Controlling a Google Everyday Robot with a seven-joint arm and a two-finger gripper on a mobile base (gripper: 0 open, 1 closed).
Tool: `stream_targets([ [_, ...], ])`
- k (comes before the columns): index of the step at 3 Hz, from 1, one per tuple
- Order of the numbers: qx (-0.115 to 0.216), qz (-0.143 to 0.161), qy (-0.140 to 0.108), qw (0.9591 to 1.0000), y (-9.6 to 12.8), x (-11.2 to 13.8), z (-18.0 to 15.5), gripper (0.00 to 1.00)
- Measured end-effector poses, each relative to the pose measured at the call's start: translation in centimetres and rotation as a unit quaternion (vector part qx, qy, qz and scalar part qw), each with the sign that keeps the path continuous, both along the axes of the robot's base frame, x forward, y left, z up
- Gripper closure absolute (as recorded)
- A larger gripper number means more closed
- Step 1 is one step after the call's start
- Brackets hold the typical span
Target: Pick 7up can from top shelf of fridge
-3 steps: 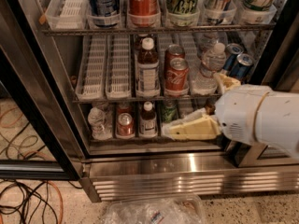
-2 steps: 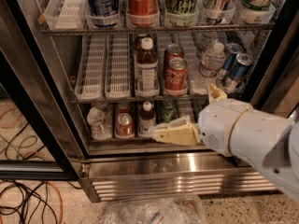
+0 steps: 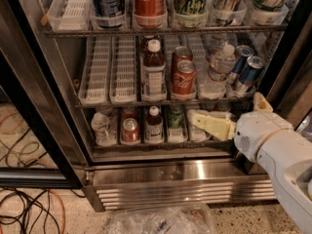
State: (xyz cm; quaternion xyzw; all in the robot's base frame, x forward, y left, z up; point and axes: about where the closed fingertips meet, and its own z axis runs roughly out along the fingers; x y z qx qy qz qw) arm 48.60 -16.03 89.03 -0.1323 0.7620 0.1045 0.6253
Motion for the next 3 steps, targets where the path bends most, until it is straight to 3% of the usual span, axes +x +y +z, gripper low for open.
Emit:
stream_targets([
  [1, 0.009, -0.036, -0.002, 0.9993, -2.57, -0.25, -1.24, 0.0],
  [3, 0.016, -0.045, -0.002, 0.9989, -2.5, -0.21, -1.2, 0.0],
])
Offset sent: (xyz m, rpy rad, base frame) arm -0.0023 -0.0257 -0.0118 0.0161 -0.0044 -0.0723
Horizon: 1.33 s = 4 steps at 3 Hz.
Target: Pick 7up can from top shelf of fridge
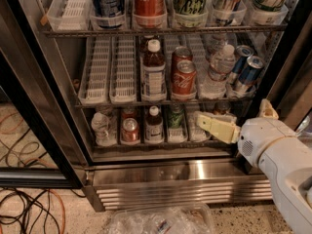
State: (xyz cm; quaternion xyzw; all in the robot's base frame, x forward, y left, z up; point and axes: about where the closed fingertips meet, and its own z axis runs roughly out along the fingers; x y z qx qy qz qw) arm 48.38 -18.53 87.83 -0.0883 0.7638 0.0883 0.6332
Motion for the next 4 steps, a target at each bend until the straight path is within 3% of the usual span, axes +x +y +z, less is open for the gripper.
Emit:
stream_targets([
  [1, 0.013, -0.036, -0.018, 0.9991, -1.7, 0.2, 0.6, 0.0],
  [2, 0.034, -0.042, -0.051, 0.9972, 0.3, 1.2, 1.3, 0.0],
  [4, -0.011, -0.052, -0.121, 0.9912, 3.7, 2.8, 3.5, 0.0],
])
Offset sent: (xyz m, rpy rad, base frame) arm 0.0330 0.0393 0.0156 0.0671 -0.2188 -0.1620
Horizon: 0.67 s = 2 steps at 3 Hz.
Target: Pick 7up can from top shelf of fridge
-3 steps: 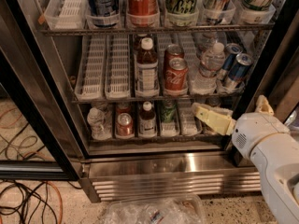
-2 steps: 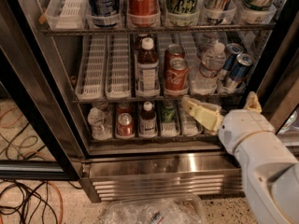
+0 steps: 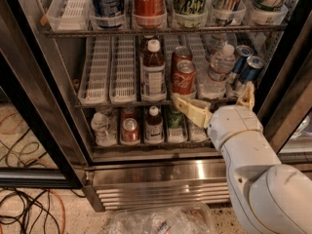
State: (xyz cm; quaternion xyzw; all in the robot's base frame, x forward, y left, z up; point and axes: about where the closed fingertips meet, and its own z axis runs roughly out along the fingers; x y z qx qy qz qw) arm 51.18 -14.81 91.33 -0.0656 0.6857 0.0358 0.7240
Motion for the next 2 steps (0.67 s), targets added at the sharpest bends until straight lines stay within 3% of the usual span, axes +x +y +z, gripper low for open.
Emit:
stream_targets([
  [2, -0.002, -0.018, -0.014, 0.9997, -0.78, 0.62, 0.53, 0.0],
])
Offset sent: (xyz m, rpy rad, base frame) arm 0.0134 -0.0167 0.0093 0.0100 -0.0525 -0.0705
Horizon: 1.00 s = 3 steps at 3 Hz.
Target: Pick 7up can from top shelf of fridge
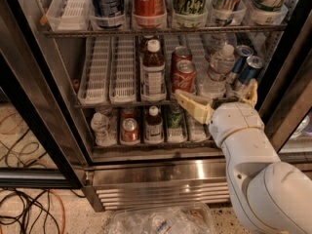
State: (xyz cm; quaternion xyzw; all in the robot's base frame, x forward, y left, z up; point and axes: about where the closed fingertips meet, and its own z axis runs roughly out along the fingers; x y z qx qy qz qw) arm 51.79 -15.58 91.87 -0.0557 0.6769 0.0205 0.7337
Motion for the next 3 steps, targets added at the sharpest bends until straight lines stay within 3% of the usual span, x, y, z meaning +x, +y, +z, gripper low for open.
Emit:
stream_targets([
  [3, -0.007, -0.046, -0.073, 0.9963, -2.8, 3.8, 2.9, 0.0],
])
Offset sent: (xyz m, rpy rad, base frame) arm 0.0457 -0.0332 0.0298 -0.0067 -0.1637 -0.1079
